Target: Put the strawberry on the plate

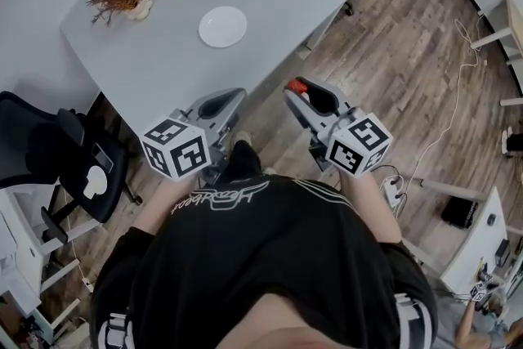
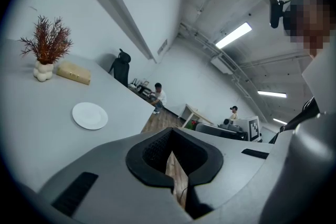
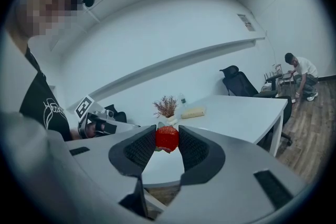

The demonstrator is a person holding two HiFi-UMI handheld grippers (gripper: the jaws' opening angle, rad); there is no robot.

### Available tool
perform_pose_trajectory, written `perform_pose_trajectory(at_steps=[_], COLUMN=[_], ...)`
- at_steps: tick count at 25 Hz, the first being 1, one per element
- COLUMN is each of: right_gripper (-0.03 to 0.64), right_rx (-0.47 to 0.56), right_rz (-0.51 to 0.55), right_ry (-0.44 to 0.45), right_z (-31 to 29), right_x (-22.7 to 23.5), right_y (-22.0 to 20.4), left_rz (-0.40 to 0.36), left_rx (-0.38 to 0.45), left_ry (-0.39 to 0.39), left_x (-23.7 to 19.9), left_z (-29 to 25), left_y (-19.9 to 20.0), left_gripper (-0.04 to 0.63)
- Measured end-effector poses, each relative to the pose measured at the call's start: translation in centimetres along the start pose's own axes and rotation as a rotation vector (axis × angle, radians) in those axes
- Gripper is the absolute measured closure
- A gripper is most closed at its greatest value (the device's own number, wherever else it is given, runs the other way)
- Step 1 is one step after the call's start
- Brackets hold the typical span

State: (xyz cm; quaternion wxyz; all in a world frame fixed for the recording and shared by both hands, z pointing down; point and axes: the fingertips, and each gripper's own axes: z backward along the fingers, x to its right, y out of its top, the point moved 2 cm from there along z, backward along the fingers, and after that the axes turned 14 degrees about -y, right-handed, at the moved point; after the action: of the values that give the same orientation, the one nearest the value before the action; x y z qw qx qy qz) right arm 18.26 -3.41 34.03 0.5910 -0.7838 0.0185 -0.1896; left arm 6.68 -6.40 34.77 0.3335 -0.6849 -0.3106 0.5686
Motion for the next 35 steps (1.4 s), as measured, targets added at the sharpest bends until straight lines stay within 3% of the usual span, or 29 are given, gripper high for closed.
perform_pose_trajectory(at_steps=[13,35], right_gripper=[0.491,0.491], right_rx=[-0.051,-0.151], right_rz=[0.003,0.044], right_ry=[0.020,0.089], right_z=[-8.0,-19.3], right_x=[2.3,2.1], right_y=[1.8,1.9], left_rz=[0.044,0.168], left_rx=[0.012,0.053], left_ry=[0.032,0.098], left_x=[-7.4,-17.2], left_z=[-0.7,1.3], left_y=[4.2,6.7], left_gripper=[0.589,0.589])
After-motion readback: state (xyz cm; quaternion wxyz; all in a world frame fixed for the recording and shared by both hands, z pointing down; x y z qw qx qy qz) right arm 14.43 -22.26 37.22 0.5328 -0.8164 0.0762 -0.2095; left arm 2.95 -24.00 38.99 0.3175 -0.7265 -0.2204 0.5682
